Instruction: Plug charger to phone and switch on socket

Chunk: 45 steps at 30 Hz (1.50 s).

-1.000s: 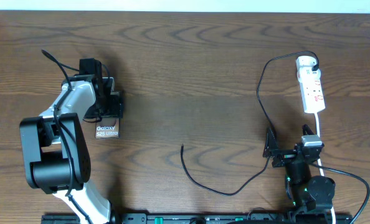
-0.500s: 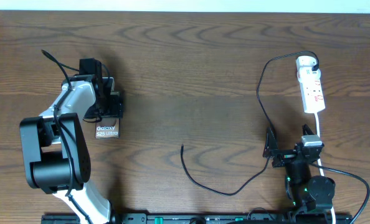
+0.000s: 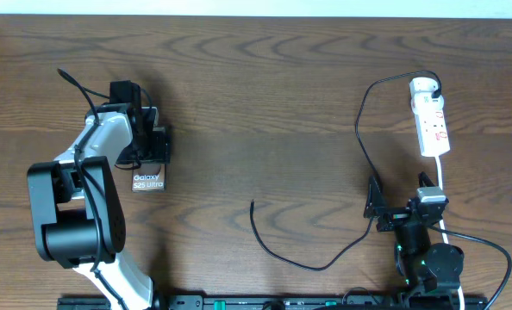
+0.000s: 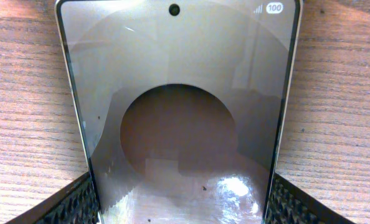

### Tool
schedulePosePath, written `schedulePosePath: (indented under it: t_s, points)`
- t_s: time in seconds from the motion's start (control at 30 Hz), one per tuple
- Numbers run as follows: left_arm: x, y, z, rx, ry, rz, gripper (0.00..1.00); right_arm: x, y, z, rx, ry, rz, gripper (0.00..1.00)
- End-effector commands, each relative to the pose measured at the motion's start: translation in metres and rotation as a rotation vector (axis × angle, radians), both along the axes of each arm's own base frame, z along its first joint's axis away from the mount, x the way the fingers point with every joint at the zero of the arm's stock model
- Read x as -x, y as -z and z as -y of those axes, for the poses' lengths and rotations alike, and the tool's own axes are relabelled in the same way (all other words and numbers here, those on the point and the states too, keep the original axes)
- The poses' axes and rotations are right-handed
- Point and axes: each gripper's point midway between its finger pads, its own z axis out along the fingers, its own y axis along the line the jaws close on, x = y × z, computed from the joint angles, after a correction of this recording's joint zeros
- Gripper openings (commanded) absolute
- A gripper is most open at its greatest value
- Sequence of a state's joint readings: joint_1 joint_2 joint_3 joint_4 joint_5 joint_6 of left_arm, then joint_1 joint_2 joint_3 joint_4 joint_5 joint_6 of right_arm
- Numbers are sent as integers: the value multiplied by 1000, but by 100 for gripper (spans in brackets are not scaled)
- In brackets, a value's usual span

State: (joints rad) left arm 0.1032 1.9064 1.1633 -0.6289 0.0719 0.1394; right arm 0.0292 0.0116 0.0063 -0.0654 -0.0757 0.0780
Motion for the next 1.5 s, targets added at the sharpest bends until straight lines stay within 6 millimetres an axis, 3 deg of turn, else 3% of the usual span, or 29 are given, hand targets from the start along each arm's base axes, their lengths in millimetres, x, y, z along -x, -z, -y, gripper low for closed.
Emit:
schedulePosePath:
  t_s: [0.0, 0.2, 0.33, 0.6, 0.73, 0.9, 1.0, 1.13, 1.33, 1.47]
  points:
    - [14, 13, 2, 15, 8, -52, 7, 0, 0, 0, 11, -5, 2, 99]
    - [13, 12, 2, 15, 8, -47, 7, 0, 0, 0, 11, -5, 2, 99]
    - [0, -3, 3, 21, 9, 3, 7, 0, 0, 0, 11, -5, 2, 99]
    - [-37, -82, 20, 116, 38, 241, 7, 0, 0, 0, 11, -5, 2, 99]
    - [-39, -125, 26, 144, 33, 355, 7, 0, 0, 0, 11, -5, 2, 99]
    - [-35, -166, 27, 201, -147, 447, 7, 0, 0, 0, 11, -5, 2, 99]
    - [-31, -183, 40, 319, -246, 461, 7, 0, 0, 0, 11, -5, 2, 99]
    - [-26, -200, 74, 570, -300, 415, 7, 0, 0, 0, 11, -5, 2, 99]
    - [-16, -230, 119, 961, -410, 247, 7, 0, 0, 0, 11, -5, 2, 99]
    - [-11, -258, 132, 1191, -506, 104, 7, 0, 0, 0, 11, -5, 2, 99]
